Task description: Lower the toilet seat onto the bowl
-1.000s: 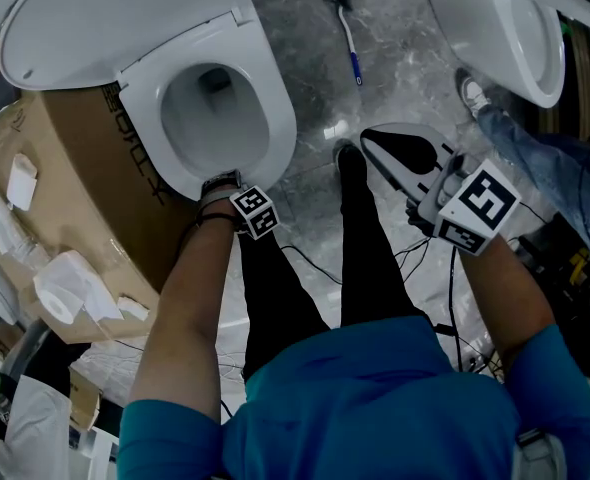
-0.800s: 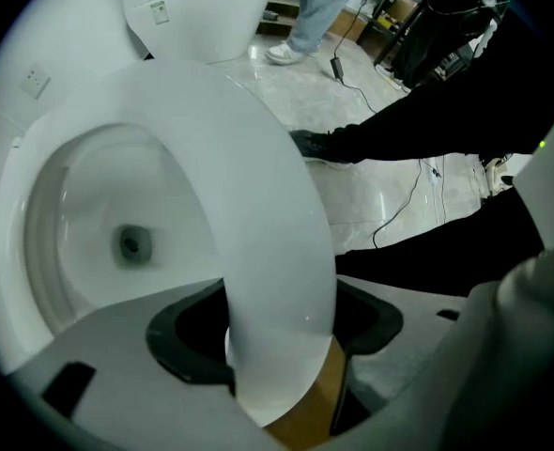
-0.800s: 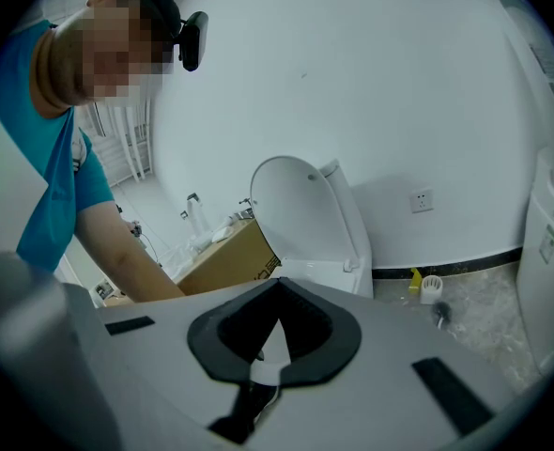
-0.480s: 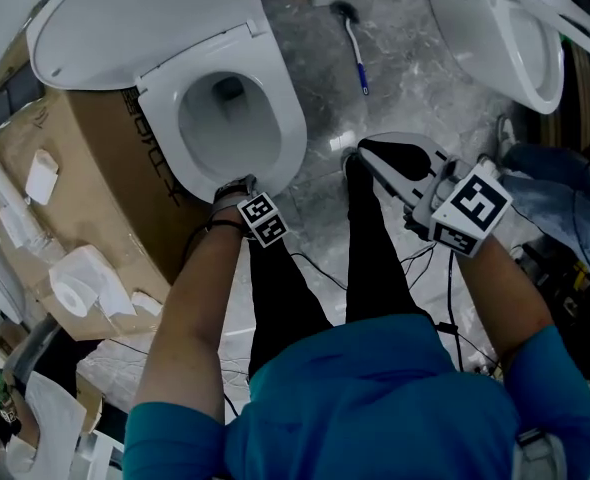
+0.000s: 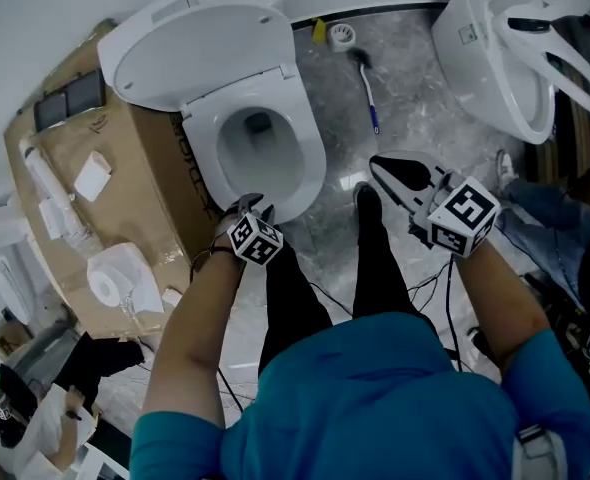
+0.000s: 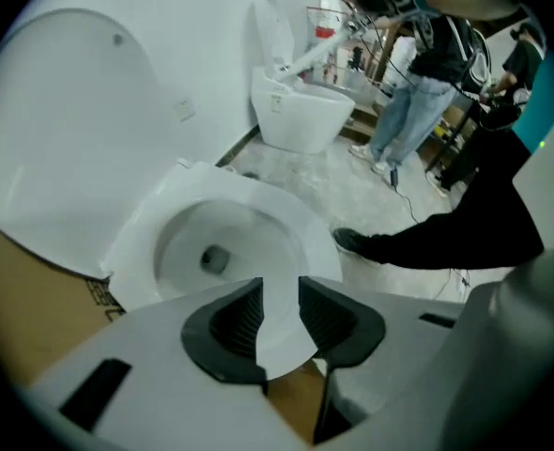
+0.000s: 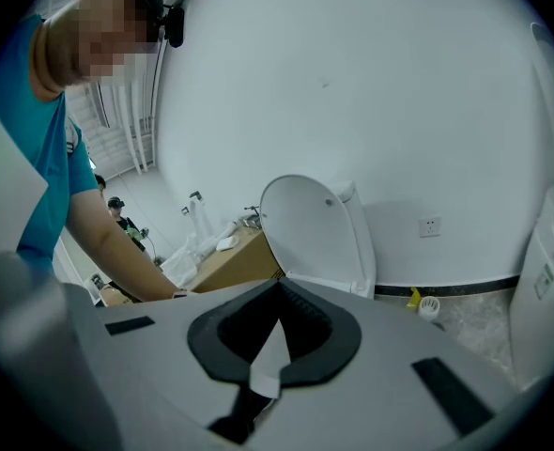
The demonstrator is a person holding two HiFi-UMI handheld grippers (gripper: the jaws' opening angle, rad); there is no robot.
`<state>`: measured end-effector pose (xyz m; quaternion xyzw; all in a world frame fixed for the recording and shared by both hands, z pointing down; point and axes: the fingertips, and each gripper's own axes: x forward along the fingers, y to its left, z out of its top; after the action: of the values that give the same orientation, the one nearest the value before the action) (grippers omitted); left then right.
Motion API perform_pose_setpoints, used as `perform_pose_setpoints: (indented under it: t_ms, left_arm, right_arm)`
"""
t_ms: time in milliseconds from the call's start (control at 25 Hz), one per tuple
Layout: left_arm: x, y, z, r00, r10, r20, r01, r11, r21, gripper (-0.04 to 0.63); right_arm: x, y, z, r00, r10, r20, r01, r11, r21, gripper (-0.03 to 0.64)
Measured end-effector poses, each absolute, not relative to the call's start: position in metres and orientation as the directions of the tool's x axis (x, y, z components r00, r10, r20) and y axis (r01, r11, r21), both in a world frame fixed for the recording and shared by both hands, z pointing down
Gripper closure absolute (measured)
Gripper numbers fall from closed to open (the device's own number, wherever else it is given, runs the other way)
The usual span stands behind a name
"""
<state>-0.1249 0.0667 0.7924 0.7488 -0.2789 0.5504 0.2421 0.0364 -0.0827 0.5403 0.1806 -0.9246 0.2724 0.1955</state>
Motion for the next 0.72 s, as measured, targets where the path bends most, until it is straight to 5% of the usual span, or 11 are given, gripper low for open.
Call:
perform_pose_setpoints:
  t_ms: [240,720]
  left_arm:
    - [-0.142,0.035,0.681,0.34,-0.436,0.833,-0.871,-0.48,0.105,0.591]
    - [-0.211,-0.014,0.468,0.353,-0.779,0.518,-0.916,-0.175,0.361,0.594]
  right_arm:
    - [0.027,-0.079,0.508,-0.856,-0.222,0.468,-0.441,0.786,-0.433,0.627]
    - [0.015,-0.099,0.438,-0.848,-0.236,0.475,-0.443,0.808,-0.389,0.627]
